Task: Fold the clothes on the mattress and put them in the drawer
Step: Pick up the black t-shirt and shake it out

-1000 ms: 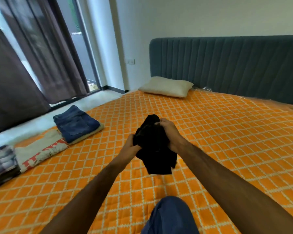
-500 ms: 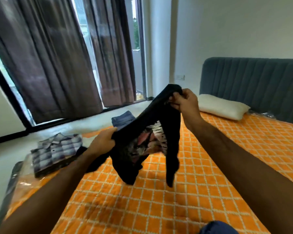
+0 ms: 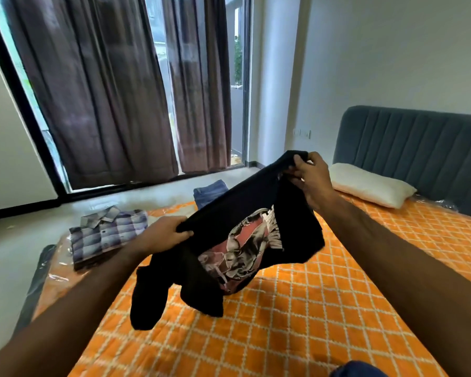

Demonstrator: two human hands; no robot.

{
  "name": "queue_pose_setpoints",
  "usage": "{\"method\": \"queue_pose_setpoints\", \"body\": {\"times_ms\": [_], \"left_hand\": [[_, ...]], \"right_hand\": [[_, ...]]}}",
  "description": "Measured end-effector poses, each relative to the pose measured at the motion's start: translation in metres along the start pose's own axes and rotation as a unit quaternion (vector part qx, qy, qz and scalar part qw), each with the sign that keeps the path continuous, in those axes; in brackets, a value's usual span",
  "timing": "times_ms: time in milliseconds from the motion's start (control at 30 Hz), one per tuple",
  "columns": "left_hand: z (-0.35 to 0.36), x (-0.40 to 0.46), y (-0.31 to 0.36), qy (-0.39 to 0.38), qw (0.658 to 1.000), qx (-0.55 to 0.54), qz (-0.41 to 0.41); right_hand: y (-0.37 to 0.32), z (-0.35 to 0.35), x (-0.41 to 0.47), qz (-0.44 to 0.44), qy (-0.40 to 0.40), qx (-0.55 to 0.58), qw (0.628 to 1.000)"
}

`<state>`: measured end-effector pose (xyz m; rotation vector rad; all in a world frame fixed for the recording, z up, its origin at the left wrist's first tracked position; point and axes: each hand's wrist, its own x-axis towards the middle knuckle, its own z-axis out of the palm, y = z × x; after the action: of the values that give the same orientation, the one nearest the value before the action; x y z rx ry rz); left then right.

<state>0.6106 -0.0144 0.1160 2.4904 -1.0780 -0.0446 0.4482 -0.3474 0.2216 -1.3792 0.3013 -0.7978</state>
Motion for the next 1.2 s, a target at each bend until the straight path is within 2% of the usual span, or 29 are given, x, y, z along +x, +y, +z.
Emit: {"method": "queue_pose_setpoints", "body": {"times_ms": [100,167,233,300,333,367,433,500,600,733,800,900,967,1033,1100,1167,1200], "left_hand": [[0.011,-0.006,-0.013,-0.057,0.985,0.101,-0.125],[0.019,-0.015,-0.031,-0.127,0.971,0.134,-0.149],[0.022,-0.026,-0.045,-0.217,0.967,0.044,-0.130],[0.024,-0.041,-0.054,-0.279,0.950,-0.064,-0.127],[0.027,-0.047,-0.061,-0.266,0.953,-0.084,-0.115],[0.031,-0.054,-0.066,-0.229,0.965,-0.082,-0.095],[0.039,-0.062,-0.075,-0.140,0.986,-0.076,-0.051],[0.040,-0.066,-0.080,-0.075,0.990,-0.113,-0.030],[0.023,-0.064,-0.074,-0.046,0.993,-0.107,0.001],[-0.010,-0.060,-0.050,-0.125,0.992,-0.015,0.028],[-0.017,-0.058,-0.045,-0.166,0.983,0.072,0.042],[-0.019,-0.058,-0.036,-0.204,0.937,0.281,0.037],[-0.017,-0.058,-0.034,-0.218,0.902,0.372,0.016],[-0.013,-0.059,-0.037,-0.213,0.889,0.405,-0.019],[-0.013,-0.059,-0.037,-0.183,0.892,0.410,-0.044],[-0.016,-0.055,-0.038,-0.144,0.925,0.347,-0.062],[-0.018,-0.053,-0.037,-0.125,0.948,0.286,-0.064]], "right_hand": [[-0.001,0.001,-0.002,0.002,-0.007,0.075,0.997],[-0.002,-0.001,0.000,0.006,0.003,0.065,0.998],[0.005,-0.011,0.001,-0.026,0.029,-0.044,0.998],[0.016,-0.026,0.001,-0.085,0.064,-0.252,0.962],[0.023,-0.033,0.000,-0.099,0.062,-0.324,0.939],[0.031,-0.040,-0.003,-0.103,0.028,-0.348,0.931],[0.046,-0.053,-0.012,-0.067,-0.055,-0.299,0.950],[0.054,-0.063,-0.018,-0.019,-0.095,-0.246,0.964],[0.053,-0.078,-0.022,0.073,-0.179,-0.213,0.958],[0.042,-0.085,-0.018,0.068,-0.285,-0.369,0.882],[0.042,-0.083,-0.016,0.077,-0.336,-0.421,0.839],[0.049,-0.075,-0.015,0.085,-0.407,-0.467,0.781],[0.058,-0.069,-0.011,0.056,-0.427,-0.526,0.733],[0.070,-0.065,-0.007,0.035,-0.405,-0.573,0.711],[0.077,-0.063,-0.002,0.012,-0.327,-0.598,0.732],[0.078,-0.061,-0.001,-0.026,-0.212,-0.618,0.757],[0.077,-0.059,-0.001,-0.042,-0.179,-0.621,0.762]]}}
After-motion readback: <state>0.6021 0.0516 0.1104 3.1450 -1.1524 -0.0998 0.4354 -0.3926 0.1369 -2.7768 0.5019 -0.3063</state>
